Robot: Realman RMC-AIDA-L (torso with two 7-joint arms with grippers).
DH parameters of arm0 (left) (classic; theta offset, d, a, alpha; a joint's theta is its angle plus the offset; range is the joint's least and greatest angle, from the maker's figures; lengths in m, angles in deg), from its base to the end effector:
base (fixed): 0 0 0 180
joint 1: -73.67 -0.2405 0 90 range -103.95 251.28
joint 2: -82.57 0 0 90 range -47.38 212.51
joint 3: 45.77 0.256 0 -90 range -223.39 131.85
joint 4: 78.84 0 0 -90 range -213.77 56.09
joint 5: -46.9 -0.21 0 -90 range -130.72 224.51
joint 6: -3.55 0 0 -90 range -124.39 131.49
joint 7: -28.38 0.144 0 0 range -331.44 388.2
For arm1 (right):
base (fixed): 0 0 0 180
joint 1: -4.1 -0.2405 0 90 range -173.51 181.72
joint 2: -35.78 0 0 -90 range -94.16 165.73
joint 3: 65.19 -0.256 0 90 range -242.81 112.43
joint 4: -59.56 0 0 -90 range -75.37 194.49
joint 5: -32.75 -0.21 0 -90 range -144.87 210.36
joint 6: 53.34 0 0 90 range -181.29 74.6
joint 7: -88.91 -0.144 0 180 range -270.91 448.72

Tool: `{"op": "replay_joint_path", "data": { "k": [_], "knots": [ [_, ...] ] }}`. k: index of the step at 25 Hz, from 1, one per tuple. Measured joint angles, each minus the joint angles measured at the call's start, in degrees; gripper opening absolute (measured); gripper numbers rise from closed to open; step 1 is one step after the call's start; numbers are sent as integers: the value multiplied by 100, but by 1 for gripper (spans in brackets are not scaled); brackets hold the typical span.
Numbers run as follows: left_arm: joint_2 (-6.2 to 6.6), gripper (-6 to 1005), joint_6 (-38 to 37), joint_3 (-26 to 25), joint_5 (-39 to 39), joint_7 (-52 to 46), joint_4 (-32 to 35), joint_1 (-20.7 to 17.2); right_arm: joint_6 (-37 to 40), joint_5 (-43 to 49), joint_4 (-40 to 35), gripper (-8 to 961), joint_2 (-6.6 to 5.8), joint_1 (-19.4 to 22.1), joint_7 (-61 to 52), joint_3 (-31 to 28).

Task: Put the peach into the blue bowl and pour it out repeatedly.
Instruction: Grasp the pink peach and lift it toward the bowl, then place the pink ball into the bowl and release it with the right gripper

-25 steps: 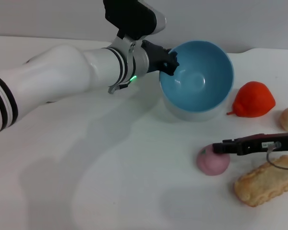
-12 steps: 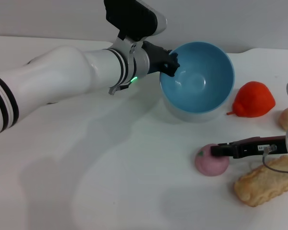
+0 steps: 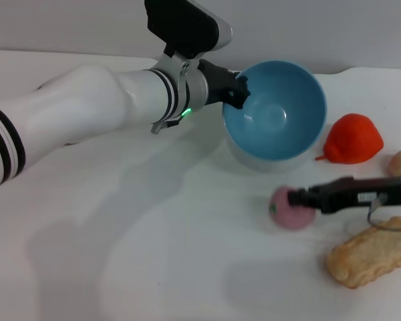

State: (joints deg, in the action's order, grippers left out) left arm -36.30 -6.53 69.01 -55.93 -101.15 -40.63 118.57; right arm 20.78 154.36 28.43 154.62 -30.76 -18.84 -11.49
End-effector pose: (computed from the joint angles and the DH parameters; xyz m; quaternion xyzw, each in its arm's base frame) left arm -0.1649 0.4230 -0.1160 -0.9020 -0.2300 -0.0700 0.3585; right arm 0.2718 0.3400 -0.0527 -0.8963 0.4247 0.1018 0.0770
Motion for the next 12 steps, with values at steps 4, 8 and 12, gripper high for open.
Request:
{"op": "replay_joint_path", "data": {
  "k": [4, 8, 12],
  "knots": [
    [55, -1, -410, -149, -22, -2, -9, 63, 819, -520, -857, 46, -31, 219, 131, -60],
    [79, -1, -1033, -597, -79, -2, -17, 134, 1085, -774, -1946, 45, -21, 370, -173, -95],
    [83, -1, -1568, -708, -149, -89, -19, 281, 1037, -824, -2434, 45, -32, 256, -428, -311]
  ]
}}
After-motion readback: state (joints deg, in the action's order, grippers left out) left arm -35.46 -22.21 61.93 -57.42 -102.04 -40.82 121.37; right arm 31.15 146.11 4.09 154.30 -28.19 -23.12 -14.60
